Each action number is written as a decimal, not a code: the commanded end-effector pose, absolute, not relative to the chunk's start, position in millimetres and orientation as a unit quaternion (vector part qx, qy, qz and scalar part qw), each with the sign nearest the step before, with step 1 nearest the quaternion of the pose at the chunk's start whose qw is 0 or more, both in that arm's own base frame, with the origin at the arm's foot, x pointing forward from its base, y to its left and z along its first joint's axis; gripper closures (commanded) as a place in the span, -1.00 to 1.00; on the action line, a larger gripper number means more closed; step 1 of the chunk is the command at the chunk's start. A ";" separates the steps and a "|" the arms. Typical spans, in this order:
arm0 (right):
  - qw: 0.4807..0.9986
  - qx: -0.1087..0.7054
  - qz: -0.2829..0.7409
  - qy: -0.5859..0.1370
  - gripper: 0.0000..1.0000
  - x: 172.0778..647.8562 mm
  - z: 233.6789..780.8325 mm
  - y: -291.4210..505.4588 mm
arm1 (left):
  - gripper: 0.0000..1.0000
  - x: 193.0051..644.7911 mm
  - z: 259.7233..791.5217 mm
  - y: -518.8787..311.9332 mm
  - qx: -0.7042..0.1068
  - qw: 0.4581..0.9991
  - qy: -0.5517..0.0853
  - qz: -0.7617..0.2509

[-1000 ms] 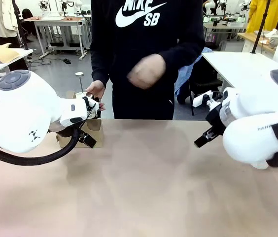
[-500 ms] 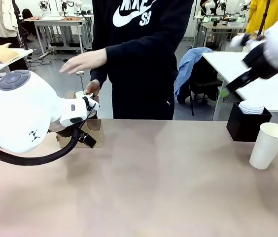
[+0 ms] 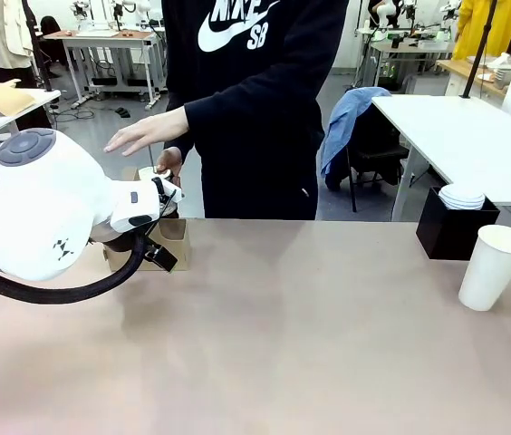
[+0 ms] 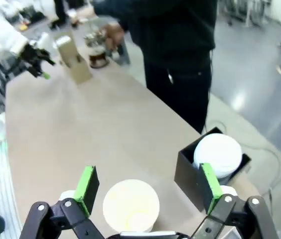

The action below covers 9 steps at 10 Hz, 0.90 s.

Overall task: Pour a drink into a cup and package it in a carrier.
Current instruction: Pick up the 600 ml Paper Cup and place it in the middle top area of the table.

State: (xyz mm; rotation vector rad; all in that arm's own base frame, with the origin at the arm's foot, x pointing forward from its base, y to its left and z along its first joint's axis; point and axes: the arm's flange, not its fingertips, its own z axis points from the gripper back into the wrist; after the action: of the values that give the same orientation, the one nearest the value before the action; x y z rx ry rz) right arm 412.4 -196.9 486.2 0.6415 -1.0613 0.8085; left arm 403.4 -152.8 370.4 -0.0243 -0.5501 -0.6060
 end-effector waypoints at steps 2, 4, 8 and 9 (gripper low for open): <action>0.671 0.391 0.370 -0.510 -1.00 446.3 381.6 -237.3 | -1.00 403.5 370.3 -152.2 -0.012 0.918 -0.267 -0.294; 0.690 0.355 0.351 -0.524 -1.00 402.8 412.4 -229.1 | -1.00 403.5 370.3 -152.2 -0.012 0.918 -0.267 -0.294; 0.677 0.364 0.354 -0.533 -1.00 409.4 391.5 -234.1 | -1.00 403.5 370.3 -152.2 -0.012 0.918 -0.267 -0.294; 0.660 0.371 0.352 -0.551 -1.00 417.5 366.5 -246.4 | -1.00 403.5 370.3 -152.2 -0.012 0.918 -0.267 -0.294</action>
State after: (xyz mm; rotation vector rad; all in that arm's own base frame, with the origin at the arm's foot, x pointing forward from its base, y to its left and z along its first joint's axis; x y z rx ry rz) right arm 406.8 -237.3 396.3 0.8072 -1.2077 0.7943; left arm 403.5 -152.8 370.3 -0.0238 -0.5498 -0.6059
